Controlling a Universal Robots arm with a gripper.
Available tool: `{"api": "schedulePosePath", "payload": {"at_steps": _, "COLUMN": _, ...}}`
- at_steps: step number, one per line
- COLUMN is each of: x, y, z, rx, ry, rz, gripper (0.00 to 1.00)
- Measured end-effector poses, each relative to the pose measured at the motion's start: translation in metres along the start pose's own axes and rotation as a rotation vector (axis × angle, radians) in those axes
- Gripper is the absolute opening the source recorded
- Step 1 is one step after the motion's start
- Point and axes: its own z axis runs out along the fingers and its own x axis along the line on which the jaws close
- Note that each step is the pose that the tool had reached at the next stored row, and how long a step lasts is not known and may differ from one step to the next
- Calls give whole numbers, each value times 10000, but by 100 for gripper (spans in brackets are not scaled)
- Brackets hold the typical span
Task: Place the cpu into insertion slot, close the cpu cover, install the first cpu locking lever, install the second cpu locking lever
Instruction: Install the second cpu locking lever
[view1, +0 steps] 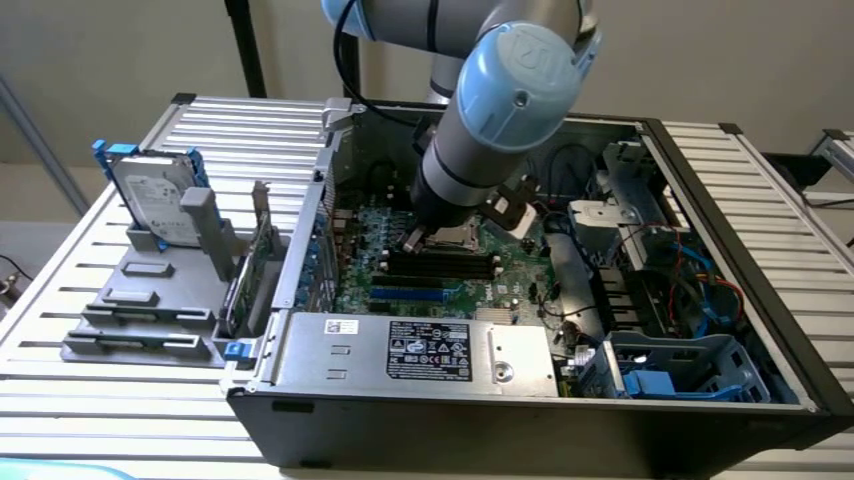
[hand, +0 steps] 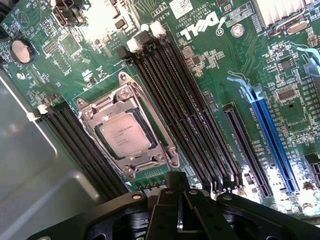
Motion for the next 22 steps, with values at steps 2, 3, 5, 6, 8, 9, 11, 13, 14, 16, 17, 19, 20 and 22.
{"api": "schedulePosePath", "payload": {"at_steps": 2, "x": 0, "y": -1, "z": 19, "rx": -21, "ry": 7, "rz": -8, "gripper": 11}}
{"api": "schedulePosePath", "payload": {"at_steps": 3, "x": -1, "y": 0, "z": 29, "rx": -34, "ry": 5, "rz": -12, "gripper": 11}}
{"api": "schedulePosePath", "payload": {"at_steps": 5, "x": -3, "y": 0, "z": 46, "rx": -59, "ry": -6, "rz": -15, "gripper": 11}}
{"api": "schedulePosePath", "payload": {"at_steps": 6, "x": -2, "y": -2, "z": 54, "rx": -72, "ry": -13, "rz": -16, "gripper": 11}}
{"api": "schedulePosePath", "payload": {"at_steps": 8, "x": -2, "y": -5, "z": 73, "rx": -95, "ry": -24, "rz": -19, "gripper": 11}}
{"api": "schedulePosePath", "payload": {"at_steps": 9, "x": -4, "y": -7, "z": 82, "rx": -108, "ry": -32, "rz": -20, "gripper": 11}}
{"api": "schedulePosePath", "payload": {"at_steps": 11, "x": -4, "y": -13, "z": 101, "rx": -136, "ry": -50, "rz": -21, "gripper": 11}}
{"api": "schedulePosePath", "payload": {"at_steps": 13, "x": -2, "y": -17, "z": 119, "rx": -158, "ry": -65, "rz": -22, "gripper": 11}}
{"api": "schedulePosePath", "payload": {"at_steps": 14, "x": 0, "y": -20, "z": 128, "rx": -168, "ry": -72, "rz": -22, "gripper": 11}}
{"api": "schedulePosePath", "payload": {"at_steps": 16, "x": 3, "y": -23, "z": 145, "rx": -188, "ry": -89, "rz": -21, "gripper": 11}}
{"api": "schedulePosePath", "payload": {"at_steps": 17, "x": 6, "y": -25, "z": 154, "rx": -197, "ry": -97, "rz": -21, "gripper": 11}}
{"api": "schedulePosePath", "payload": {"at_steps": 19, "x": 10, "y": -29, "z": 170, "rx": -217, "ry": -118, "rz": -19, "gripper": 11}}
{"api": "schedulePosePath", "payload": {"at_steps": 20, "x": 13, "y": -30, "z": 178, "rx": -227, "ry": -128, "rz": -18, "gripper": 11}}
{"api": "schedulePosePath", "payload": {"at_steps": 22, "x": 18, "y": -34, "z": 194, "rx": -246, "ry": -149, "rz": -15, "gripper": 11}}
